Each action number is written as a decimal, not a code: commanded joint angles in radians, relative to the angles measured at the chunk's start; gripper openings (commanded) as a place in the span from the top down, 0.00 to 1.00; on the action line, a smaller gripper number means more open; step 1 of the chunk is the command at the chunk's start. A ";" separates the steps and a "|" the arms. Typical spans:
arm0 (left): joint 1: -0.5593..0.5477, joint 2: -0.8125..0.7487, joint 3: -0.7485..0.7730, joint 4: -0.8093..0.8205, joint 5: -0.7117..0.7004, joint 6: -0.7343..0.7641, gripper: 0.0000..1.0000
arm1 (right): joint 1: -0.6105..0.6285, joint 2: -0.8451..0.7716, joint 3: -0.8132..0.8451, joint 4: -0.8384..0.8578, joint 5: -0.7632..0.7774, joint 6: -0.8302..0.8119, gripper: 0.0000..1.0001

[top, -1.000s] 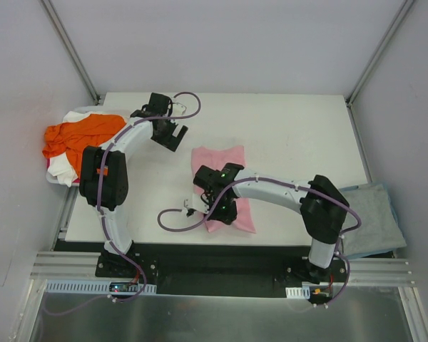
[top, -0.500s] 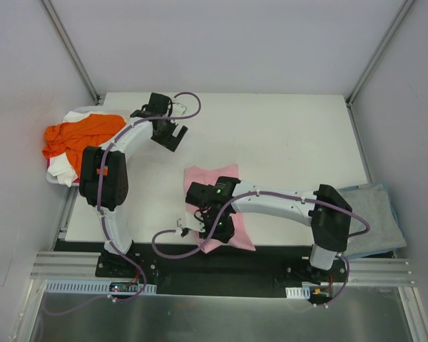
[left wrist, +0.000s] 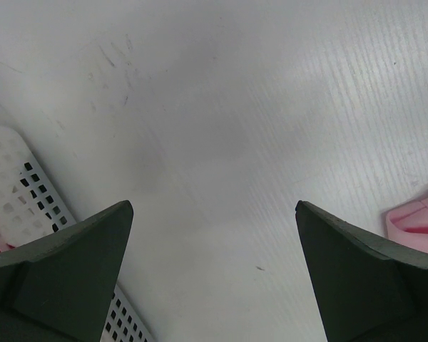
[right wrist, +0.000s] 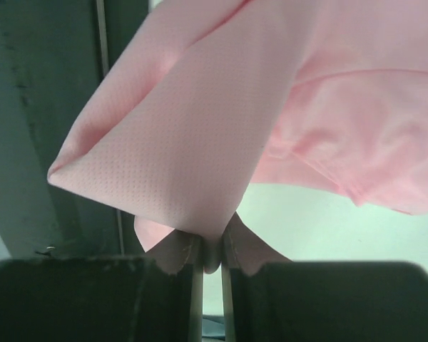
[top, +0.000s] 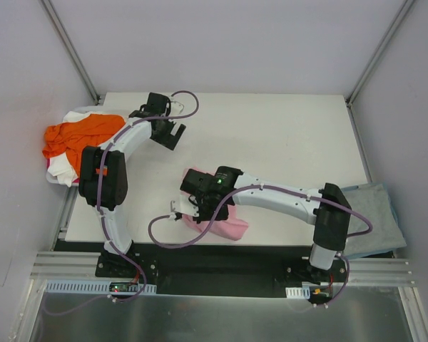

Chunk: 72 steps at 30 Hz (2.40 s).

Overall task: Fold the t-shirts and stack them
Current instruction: Fold the tshirt

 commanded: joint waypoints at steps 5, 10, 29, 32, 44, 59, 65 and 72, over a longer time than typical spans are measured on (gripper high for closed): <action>0.009 -0.052 -0.006 0.020 -0.037 -0.005 0.01 | -0.060 0.066 0.139 0.029 0.204 -0.072 0.96; 0.011 -0.048 -0.011 0.023 -0.054 -0.002 0.01 | -0.077 0.108 0.197 0.023 0.259 -0.119 0.96; 0.012 -0.029 0.009 0.031 -0.074 0.011 0.01 | -0.006 0.059 0.291 -0.100 0.273 -0.113 0.95; 0.012 -0.026 0.012 0.031 -0.071 0.012 0.01 | 0.009 0.060 0.328 -0.132 0.269 -0.107 0.95; 0.012 -0.028 0.005 0.031 -0.071 0.017 0.01 | 0.062 0.074 0.368 -0.135 0.296 -0.116 0.96; 0.012 -0.063 -0.031 0.031 -0.072 0.014 0.01 | -0.113 0.175 0.309 0.060 0.328 -0.282 0.96; 0.012 -0.069 -0.037 0.031 -0.082 0.008 0.01 | -0.162 0.229 0.317 0.113 0.338 -0.328 0.96; 0.012 -0.068 -0.034 0.031 -0.103 0.011 0.01 | -0.201 0.296 0.380 0.141 0.324 -0.383 0.96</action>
